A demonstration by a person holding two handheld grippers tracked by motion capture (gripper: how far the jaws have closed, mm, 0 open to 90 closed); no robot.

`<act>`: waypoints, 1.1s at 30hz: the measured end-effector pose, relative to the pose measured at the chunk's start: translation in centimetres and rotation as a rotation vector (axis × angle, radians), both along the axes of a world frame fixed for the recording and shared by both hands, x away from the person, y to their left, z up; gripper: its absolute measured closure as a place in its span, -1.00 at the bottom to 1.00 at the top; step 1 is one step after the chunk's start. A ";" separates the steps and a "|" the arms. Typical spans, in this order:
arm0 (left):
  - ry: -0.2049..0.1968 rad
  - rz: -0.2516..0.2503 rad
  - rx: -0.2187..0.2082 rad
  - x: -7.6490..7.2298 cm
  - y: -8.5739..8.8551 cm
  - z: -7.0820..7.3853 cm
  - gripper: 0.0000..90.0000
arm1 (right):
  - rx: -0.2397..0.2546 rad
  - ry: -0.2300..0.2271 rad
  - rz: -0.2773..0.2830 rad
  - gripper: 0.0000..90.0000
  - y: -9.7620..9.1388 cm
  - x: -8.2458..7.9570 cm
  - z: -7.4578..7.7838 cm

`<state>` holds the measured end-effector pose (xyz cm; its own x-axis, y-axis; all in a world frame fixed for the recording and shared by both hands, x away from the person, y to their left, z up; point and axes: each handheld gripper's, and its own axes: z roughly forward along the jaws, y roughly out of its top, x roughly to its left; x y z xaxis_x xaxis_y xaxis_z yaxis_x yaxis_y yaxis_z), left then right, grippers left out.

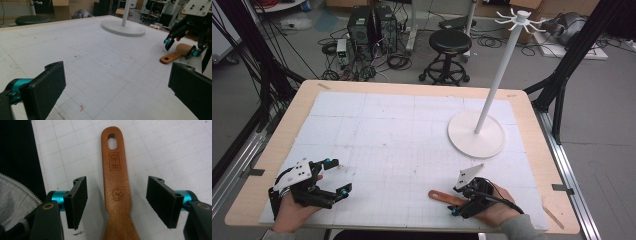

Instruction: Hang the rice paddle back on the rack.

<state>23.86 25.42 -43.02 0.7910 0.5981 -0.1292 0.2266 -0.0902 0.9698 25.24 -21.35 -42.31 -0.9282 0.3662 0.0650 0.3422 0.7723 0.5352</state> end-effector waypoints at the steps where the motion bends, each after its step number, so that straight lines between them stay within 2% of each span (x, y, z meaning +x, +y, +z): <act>1: 0.001 0.001 -0.002 0.0 0.0 0.0 -0.96 | -0.008 0.000 0.000 -0.21 0.1 0.0 0.0; 7: 0.000 0.003 0.000 -0.1 0.2 0.0 -0.96 | -0.052 0.002 -0.006 -0.04 0.1 0.1 0.1; 9: 0.003 0.006 -0.002 -0.1 0.2 0.0 -0.96 | -0.080 -0.001 -0.003 0.01 0.2 0.0 0.2; 19: 0.008 0.002 0.008 -0.1 0.1 -0.1 -0.96 | -0.153 -0.021 0.034 0.10 0.8 -0.2 0.6; 25: 0.011 0.003 0.006 -0.1 0.1 -0.1 -0.96 | -0.160 -0.007 0.034 0.15 0.9 -0.1 0.6; 31: 0.010 0.002 0.008 -0.1 0.1 -0.1 -0.96 | -0.153 0.005 0.019 0.42 0.6 0.4 0.7; 33: 0.009 0.006 0.005 -0.1 0.1 -0.1 -0.96 | -0.151 -0.001 0.023 0.43 0.5 0.5 0.7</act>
